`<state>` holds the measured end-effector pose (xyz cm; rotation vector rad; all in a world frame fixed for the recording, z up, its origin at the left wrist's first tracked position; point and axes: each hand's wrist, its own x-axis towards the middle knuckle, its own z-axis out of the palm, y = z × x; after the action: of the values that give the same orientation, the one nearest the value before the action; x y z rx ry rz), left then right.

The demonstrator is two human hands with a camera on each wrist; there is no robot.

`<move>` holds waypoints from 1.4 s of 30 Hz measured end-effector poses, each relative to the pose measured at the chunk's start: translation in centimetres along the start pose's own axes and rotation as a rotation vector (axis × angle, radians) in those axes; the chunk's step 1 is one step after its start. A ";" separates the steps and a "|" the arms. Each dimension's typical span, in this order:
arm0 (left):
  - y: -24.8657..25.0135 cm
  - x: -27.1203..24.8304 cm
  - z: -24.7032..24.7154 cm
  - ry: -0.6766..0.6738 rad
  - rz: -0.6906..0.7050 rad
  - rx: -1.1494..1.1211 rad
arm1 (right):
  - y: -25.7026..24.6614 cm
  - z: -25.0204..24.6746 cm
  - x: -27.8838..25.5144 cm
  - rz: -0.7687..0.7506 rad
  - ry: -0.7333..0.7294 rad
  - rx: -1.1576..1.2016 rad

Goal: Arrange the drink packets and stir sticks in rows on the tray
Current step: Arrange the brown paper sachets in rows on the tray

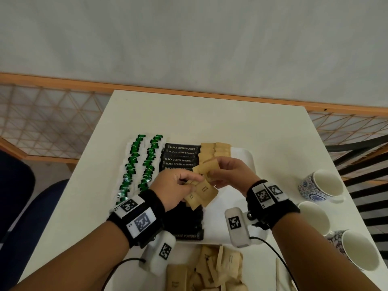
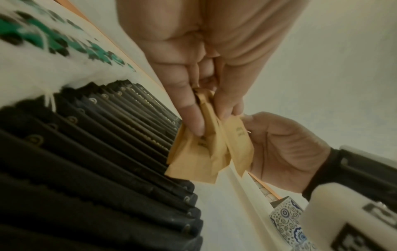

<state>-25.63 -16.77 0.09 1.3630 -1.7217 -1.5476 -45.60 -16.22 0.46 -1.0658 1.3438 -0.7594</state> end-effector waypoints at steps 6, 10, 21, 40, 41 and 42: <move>-0.4 -0.2 -0.6 0.077 -0.028 -0.072 | 1.4 -0.6 -0.1 0.038 0.135 -0.245; -0.6 0.2 -1.4 0.192 -0.061 -0.174 | 2.9 -1.6 0.0 0.075 0.350 -0.314; -0.8 1.4 -1.5 0.195 -0.070 -0.232 | 4.6 0.0 1.0 0.220 0.438 -0.389; -1.1 2.1 -0.7 0.169 -0.073 -0.224 | 3.9 0.4 1.2 0.180 0.425 -0.509; -1.0 2.1 -0.6 0.169 -0.069 -0.228 | 3.6 0.6 0.8 0.132 0.414 -0.393; -0.9 2.1 -0.5 0.172 -0.063 -0.233 | 3.2 0.9 0.5 0.097 0.387 -0.268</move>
<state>-25.77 -18.68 -1.15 1.3966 -1.3624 -1.5601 -45.13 -15.33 -2.75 -1.0866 1.8551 -0.7516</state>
